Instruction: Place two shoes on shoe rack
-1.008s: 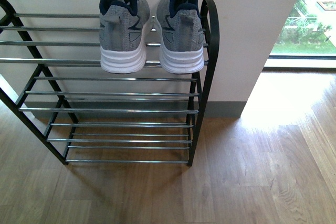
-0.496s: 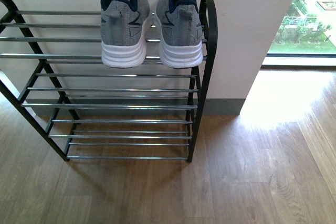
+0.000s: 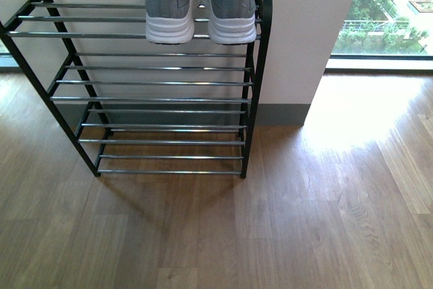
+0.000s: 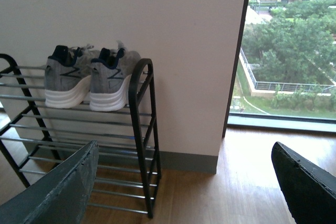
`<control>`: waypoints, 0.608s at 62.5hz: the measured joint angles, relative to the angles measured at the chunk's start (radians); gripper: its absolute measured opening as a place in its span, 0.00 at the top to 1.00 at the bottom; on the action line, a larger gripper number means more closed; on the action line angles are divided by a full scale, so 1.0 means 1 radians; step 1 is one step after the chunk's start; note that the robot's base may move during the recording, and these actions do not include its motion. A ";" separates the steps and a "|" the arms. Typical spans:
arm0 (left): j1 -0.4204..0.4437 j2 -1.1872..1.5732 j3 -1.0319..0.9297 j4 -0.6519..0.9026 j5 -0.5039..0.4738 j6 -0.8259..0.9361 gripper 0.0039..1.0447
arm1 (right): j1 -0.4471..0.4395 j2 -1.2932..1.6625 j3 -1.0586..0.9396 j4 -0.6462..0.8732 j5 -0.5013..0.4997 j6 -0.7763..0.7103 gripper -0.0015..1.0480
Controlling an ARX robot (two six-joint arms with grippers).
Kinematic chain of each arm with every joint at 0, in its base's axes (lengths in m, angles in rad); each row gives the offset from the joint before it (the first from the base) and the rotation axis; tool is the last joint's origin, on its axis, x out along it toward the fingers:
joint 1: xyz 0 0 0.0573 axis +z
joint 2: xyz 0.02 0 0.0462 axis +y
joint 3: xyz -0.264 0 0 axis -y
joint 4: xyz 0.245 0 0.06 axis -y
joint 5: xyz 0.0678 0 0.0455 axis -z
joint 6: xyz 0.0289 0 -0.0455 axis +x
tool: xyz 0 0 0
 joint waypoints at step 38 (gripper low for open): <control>0.000 0.000 0.000 0.000 0.000 0.000 0.09 | 0.000 0.000 0.000 0.000 0.000 0.000 0.09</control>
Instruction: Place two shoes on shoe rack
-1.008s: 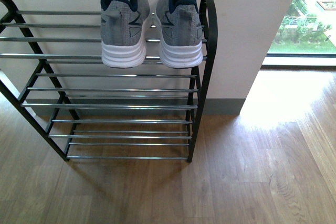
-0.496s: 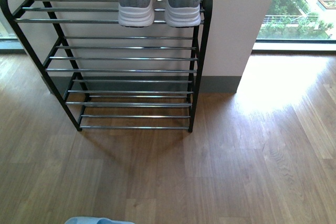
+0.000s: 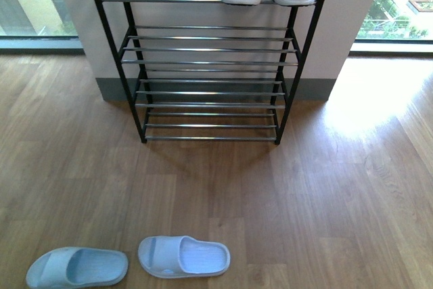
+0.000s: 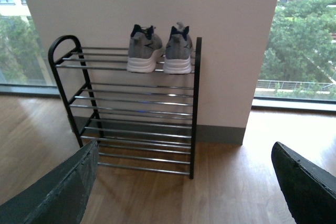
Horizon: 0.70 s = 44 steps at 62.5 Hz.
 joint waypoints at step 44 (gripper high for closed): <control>0.000 0.000 0.000 0.000 -0.001 0.000 0.09 | 0.000 -0.001 0.000 -0.001 -0.001 0.000 0.09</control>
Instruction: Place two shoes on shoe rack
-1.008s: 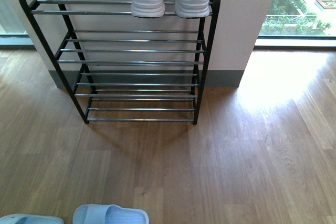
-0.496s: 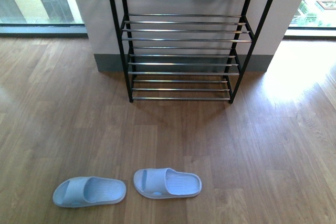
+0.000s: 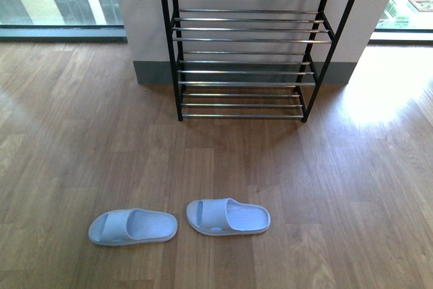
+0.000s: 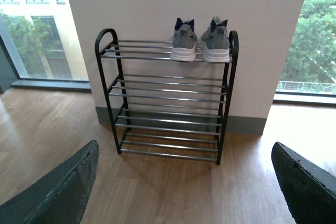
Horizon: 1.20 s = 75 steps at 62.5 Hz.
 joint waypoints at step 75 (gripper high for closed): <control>0.000 0.000 0.000 0.000 0.000 0.000 0.09 | 0.000 0.000 0.000 -0.001 0.001 0.000 0.09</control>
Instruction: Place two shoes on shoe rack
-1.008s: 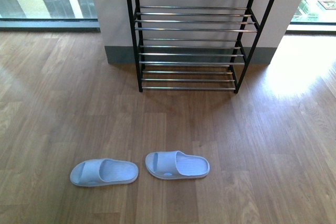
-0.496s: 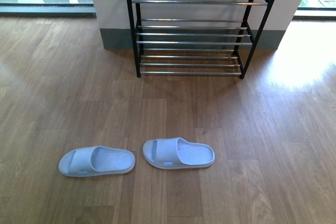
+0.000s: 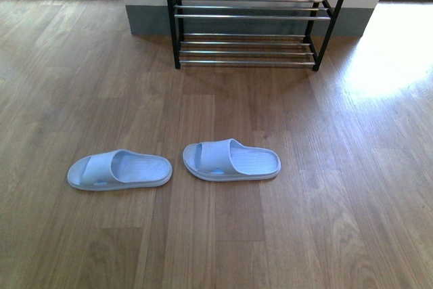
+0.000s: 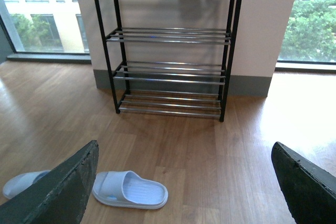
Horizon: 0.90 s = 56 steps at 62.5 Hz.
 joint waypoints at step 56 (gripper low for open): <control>0.000 0.000 0.000 0.000 0.000 0.000 0.09 | 0.000 0.000 0.000 0.000 0.000 0.000 0.09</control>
